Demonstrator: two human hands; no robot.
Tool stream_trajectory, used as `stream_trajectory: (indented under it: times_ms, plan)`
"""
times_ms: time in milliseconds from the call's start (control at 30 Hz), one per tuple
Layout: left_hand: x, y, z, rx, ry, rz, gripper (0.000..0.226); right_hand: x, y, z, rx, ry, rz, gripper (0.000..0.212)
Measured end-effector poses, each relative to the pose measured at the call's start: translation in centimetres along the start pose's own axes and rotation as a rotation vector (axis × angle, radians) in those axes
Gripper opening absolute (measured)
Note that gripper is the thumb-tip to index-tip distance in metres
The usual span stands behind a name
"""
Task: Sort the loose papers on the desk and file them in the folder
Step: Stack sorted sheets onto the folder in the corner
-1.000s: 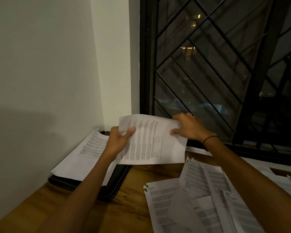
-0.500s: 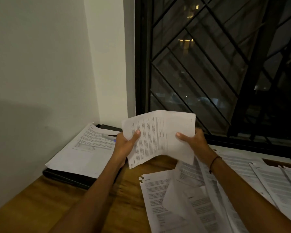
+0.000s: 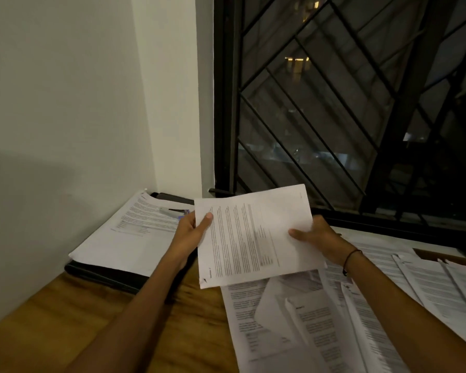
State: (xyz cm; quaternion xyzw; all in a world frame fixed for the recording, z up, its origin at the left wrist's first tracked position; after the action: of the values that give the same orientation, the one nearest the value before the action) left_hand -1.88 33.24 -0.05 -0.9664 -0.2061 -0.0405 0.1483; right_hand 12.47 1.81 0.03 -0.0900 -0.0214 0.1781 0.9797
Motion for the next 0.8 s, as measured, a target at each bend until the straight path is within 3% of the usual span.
stream_trajectory:
  times_ms: [167,333,533,633,800]
  plan:
    - [-1.3,0.8,1.9,0.159,-0.063,0.016,0.017,-1.9,0.1,-1.8,0.035,0.060,0.013,0.041]
    - [-2.0,1.4,2.4,0.428,-0.060,0.069,0.023,-1.9,-0.8,-2.4,0.067,0.079,0.131,0.065]
    - [-3.2,2.6,4.6,0.569,-0.045,-0.063,0.013,2.2,-1.5,-2.2,-0.111,-0.129,-0.128,0.050]
    - [-3.6,2.5,4.8,0.543,-0.030,-0.101,0.011,4.0,-0.7,-3.3,-0.321,-0.139,-0.068,0.034]
    - [-4.4,2.4,5.3,0.549,0.008,-0.098,0.006,6.6,2.6,-3.3,-0.523,-0.215,-0.008,0.026]
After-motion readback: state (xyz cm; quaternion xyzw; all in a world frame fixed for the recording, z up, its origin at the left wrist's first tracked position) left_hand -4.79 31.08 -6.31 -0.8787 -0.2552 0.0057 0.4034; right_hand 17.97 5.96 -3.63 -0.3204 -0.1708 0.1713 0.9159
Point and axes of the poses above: each hand's wrist, its own x-axis towards the middle knuckle, its own y-axis out of the palm, z = x × y, the point moved 2 cm from there along x, towards the middle knuckle, and after that the axes turned 14 degrees about x, right-handed, at the moved point
